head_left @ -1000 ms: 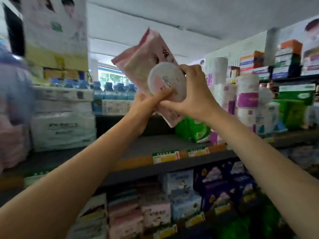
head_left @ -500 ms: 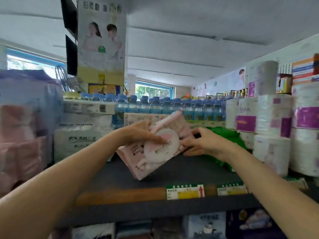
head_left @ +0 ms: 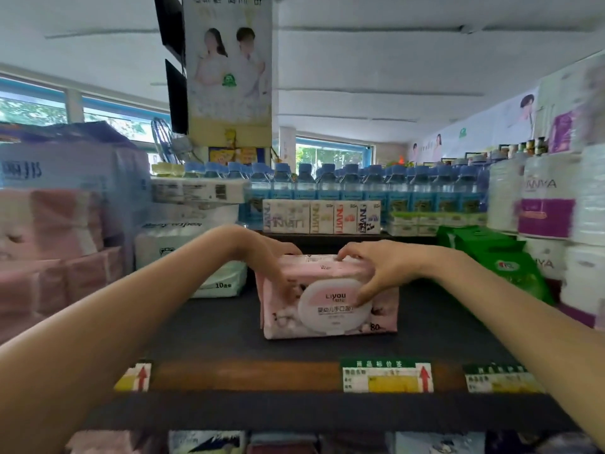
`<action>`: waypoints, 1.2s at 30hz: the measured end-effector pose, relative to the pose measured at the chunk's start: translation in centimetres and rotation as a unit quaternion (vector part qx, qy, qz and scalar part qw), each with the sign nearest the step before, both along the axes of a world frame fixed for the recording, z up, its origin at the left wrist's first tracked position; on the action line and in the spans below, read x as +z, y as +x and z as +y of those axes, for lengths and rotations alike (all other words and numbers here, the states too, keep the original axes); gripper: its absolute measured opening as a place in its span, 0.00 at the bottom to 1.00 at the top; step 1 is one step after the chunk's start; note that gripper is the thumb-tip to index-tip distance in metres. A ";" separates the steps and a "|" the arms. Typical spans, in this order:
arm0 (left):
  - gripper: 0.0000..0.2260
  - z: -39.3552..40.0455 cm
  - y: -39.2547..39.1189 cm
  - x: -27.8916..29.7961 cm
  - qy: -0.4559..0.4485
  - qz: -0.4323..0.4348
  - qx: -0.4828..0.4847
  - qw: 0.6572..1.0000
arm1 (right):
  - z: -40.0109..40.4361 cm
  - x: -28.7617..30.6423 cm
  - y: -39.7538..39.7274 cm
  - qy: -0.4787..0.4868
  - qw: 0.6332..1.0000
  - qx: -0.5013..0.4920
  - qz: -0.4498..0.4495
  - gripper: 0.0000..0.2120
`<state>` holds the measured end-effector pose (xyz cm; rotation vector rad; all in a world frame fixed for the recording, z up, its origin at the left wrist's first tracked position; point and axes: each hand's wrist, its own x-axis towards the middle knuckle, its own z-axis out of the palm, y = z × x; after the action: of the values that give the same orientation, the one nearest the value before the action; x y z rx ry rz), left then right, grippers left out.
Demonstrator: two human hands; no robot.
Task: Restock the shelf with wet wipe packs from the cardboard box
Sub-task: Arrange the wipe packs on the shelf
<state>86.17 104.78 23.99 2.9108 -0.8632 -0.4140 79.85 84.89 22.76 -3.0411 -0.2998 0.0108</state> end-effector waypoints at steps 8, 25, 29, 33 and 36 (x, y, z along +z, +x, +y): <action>0.36 2.1 0.6 -1.8 -0.125 -0.032 -0.011 0.992 | 3.0 0.4 3.2 -0.009 0.994 0.060 0.087 0.46; 0.19 4.8 6.0 -1.7 0.086 -0.323 0.062 0.940 | 6.2 0.6 15.1 -0.067 0.995 0.073 -0.031 0.40; 0.22 4.7 5.9 -2.1 0.111 -0.340 0.057 0.932 | 6.0 0.3 15.0 -0.126 0.986 0.085 -0.072 0.36; 0.19 3.6 5.5 -1.5 0.065 -0.351 0.048 0.933 | 4.4 1.5 12.1 -0.141 0.983 0.053 -0.108 0.28; 0.19 1.9 3.8 -0.9 -0.002 -0.347 0.012 0.938 | 3.3 2.6 7.6 -0.137 0.980 0.006 -0.144 0.21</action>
<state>89.99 106.69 23.14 3.0691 -0.8673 0.6638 87.47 88.17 25.38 -3.3124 -0.3627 -0.4244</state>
